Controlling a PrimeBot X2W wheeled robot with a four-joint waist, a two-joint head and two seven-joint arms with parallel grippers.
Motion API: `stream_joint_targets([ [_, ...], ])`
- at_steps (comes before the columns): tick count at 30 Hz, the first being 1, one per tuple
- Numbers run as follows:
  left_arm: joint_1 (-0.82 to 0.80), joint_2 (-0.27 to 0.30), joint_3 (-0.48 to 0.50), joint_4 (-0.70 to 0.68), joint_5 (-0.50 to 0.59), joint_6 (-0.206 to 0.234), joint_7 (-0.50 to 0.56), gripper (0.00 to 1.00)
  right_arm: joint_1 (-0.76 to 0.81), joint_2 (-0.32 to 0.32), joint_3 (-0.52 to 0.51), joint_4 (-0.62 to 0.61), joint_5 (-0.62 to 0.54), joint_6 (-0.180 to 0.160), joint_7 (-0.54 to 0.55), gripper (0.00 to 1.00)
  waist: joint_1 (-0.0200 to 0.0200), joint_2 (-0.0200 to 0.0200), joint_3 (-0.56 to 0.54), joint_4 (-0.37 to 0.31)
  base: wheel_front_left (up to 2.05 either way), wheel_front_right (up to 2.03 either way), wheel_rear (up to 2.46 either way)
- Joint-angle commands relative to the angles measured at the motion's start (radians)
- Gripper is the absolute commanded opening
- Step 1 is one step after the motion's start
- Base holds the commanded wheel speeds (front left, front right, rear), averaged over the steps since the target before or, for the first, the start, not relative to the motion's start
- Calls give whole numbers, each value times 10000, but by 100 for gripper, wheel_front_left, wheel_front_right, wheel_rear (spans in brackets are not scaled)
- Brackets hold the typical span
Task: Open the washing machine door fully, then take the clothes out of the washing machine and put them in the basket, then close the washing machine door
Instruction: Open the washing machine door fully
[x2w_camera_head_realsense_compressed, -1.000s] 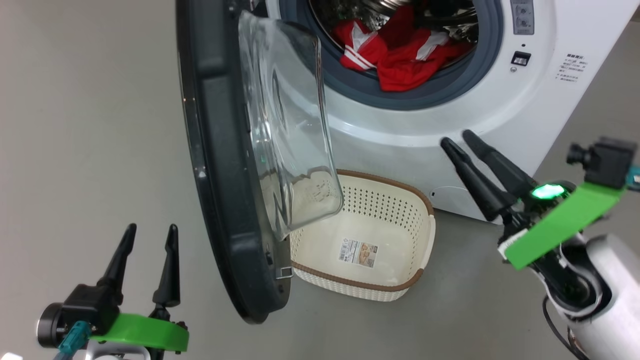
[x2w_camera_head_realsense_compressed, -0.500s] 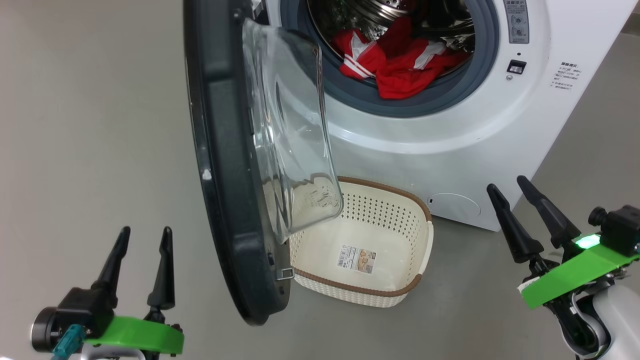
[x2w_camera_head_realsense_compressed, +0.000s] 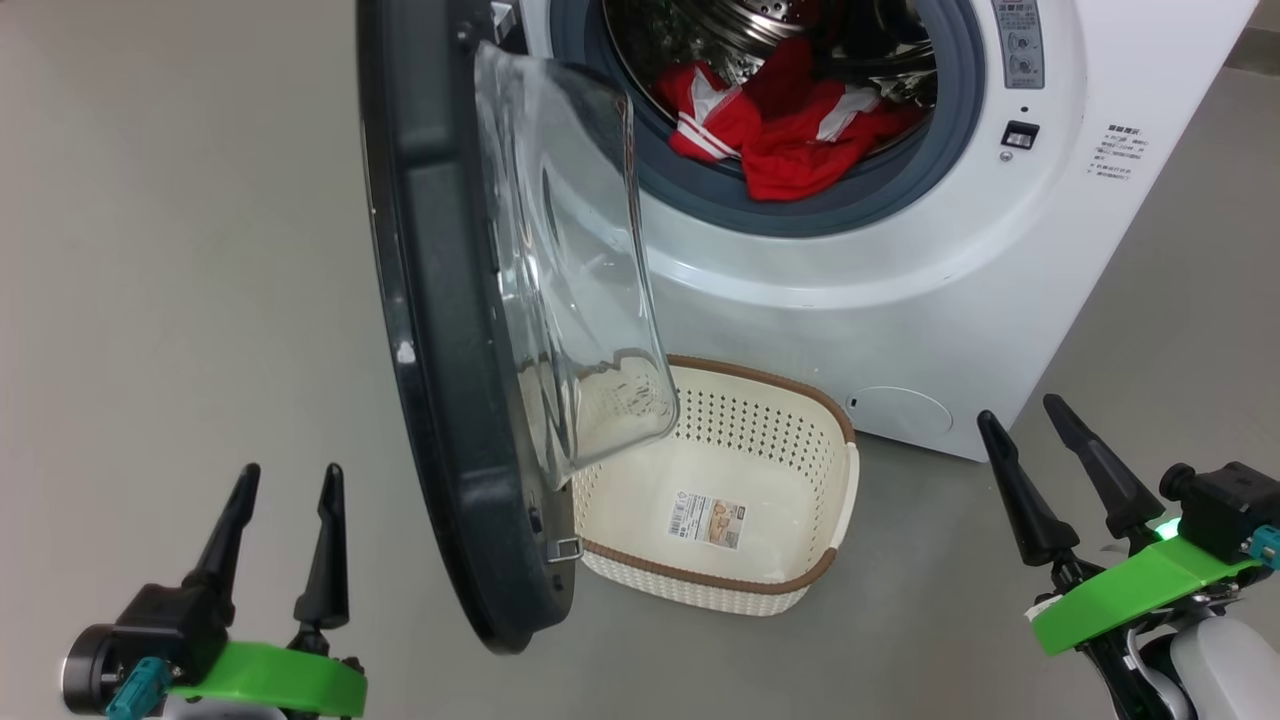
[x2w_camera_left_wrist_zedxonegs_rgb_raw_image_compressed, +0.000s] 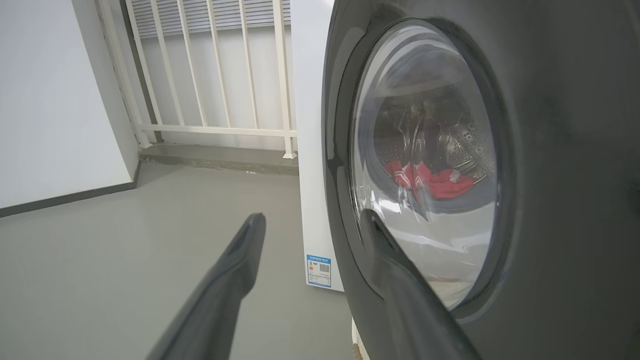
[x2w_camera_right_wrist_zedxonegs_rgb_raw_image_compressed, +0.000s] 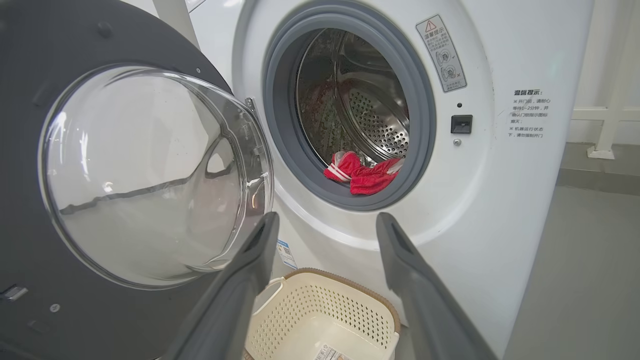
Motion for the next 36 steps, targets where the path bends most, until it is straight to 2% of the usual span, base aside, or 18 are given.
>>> stream_joint_targets([
  [1, -198, 233, 349, -244, -9, -29, -92, 100, 83, -74, 82, -229, -121, 16, -119, 100, 0, 0, 17, -3, 0, 0, 0],
  [11, -230, 184, 392, -294, 8, -29, -92, 100, 105, -62, -20, -65, -562, 16, -119, 100, 0, 0, 113, -36, 0, 0, 0],
  [34, -183, 306, 260, -139, -19, -29, -92, 100, 235, 68, -26, 108, -746, 16, -120, 100, 0, 0, -149, -90, 0, 0, 0],
  [35, -179, 315, 258, -136, -23, -29, -92, 97, 244, 76, -35, 114, -747, 16, -120, 100, 0, 0, -163, -93, 0, 0, 0],
  [36, -172, 336, 222, -120, -32, -29, -92, 58, 257, 86, -43, 123, -749, 16, -120, 100, 0, 0, -184, -96, 0, 0, 0],
])
